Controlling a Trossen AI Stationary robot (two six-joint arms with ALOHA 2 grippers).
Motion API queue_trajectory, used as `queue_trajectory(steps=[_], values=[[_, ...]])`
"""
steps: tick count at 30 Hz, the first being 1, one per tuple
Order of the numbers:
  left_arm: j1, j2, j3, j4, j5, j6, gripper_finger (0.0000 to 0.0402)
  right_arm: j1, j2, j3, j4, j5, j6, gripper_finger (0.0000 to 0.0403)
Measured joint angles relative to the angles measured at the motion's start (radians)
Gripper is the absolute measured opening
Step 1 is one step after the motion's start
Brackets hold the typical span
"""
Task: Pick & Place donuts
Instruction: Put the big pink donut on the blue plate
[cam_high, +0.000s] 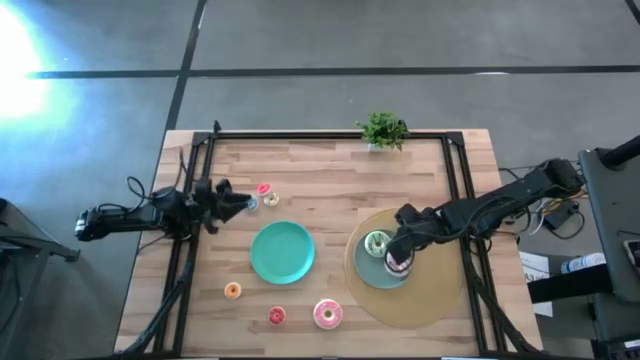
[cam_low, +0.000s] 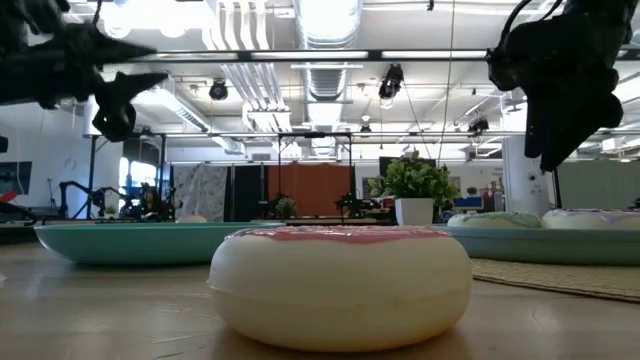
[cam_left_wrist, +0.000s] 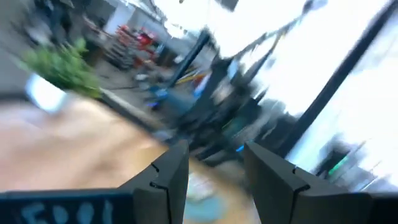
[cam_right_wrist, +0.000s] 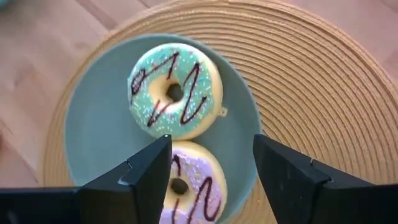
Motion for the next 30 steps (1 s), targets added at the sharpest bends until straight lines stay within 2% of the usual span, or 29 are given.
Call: queue_trajectory(steps=[3,4,6,9,12,14,17,19,25,30], values=[[0.000,-0.001,0.000,0.071,-0.013,-0.360,0.0129,-0.002,0.005,0.006,0.065,-0.021,0.011,0.0219],[0.001,0.000,0.000,0.081,-0.032,-0.416,0.0129,-0.002,0.012,0.008,0.101,-0.039,-0.002,0.0219],[0.002,0.001,0.000,0.075,-0.107,-0.413,0.0129,-0.002,0.037,0.015,0.174,-0.067,-0.021,0.0219],[0.002,0.003,0.001,0.074,-0.213,-0.373,0.0129,-0.002,0.082,0.035,0.185,-0.066,0.025,0.0219],[0.002,0.004,0.005,0.074,-0.288,-0.509,0.0129,-0.002,0.116,0.051,0.189,-0.070,0.079,0.0219],[0.002,0.005,0.008,0.074,-0.257,-0.508,0.0129,-0.002,0.129,0.069,0.209,-0.099,0.085,0.0219],[0.000,0.005,0.008,0.077,-0.118,-0.483,0.0129,-0.002,0.153,0.105,0.211,-0.138,0.060,0.0219],[-0.002,0.015,0.008,0.076,-0.061,-0.490,0.0128,-0.002,0.174,0.135,0.212,-0.142,0.013,0.0219],[-0.032,0.073,0.053,0.018,-0.042,-0.469,0.0126,-0.021,0.251,0.226,0.142,-0.152,-0.138,0.0219],[-0.106,0.214,0.219,-0.167,-0.064,-0.353,0.0118,-0.022,0.252,0.218,0.090,-0.190,-0.202,0.0219]])
